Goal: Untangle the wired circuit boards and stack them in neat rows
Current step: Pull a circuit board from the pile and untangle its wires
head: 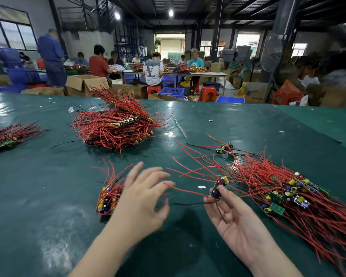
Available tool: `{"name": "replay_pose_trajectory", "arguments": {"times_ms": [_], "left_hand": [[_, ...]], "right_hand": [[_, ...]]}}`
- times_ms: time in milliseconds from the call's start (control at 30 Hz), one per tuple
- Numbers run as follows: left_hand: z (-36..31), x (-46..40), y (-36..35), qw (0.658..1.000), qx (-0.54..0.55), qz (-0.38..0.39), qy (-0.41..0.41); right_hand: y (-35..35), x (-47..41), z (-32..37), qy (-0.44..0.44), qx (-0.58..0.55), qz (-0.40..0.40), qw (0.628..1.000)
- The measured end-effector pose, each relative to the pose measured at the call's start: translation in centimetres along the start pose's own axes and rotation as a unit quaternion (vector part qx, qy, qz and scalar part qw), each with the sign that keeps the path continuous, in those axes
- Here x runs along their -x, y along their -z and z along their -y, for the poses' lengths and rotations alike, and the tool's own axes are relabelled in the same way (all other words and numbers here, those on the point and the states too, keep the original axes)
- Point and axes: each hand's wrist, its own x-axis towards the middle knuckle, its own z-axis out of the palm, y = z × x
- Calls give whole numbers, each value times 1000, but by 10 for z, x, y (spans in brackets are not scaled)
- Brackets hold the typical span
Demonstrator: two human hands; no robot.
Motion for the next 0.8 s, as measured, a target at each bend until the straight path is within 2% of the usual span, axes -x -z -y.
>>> {"name": "replay_pose_trajectory", "arguments": {"times_ms": [100,167,233,300,433,567,667,733,800], "left_hand": [[-23,-3,-4,993,117,-18,-6],[-34,-2,-4,968,246,-5,57],[-43,-2,-5,899,414,24,138],[-46,-4,-7,831,521,13,195],[-44,-8,-10,765,598,-1,239],[-39,-6,-12,676,672,-12,300],[-37,-5,-12,647,692,-7,319],[-36,-3,-12,647,689,-10,328],[-36,-3,-10,674,663,2,326]], "right_hand": [[1,-2,-3,-3,8,10,1000],[2,-2,-6,0,7,22,1000],[1,-3,-9,7,22,34,999],[1,-2,-12,9,40,57,998],[3,-1,-16,14,112,115,987],[4,3,-17,87,275,118,950],[7,3,-19,137,400,99,901],[7,3,-21,128,391,75,908],[6,2,-20,104,330,45,937]]}}
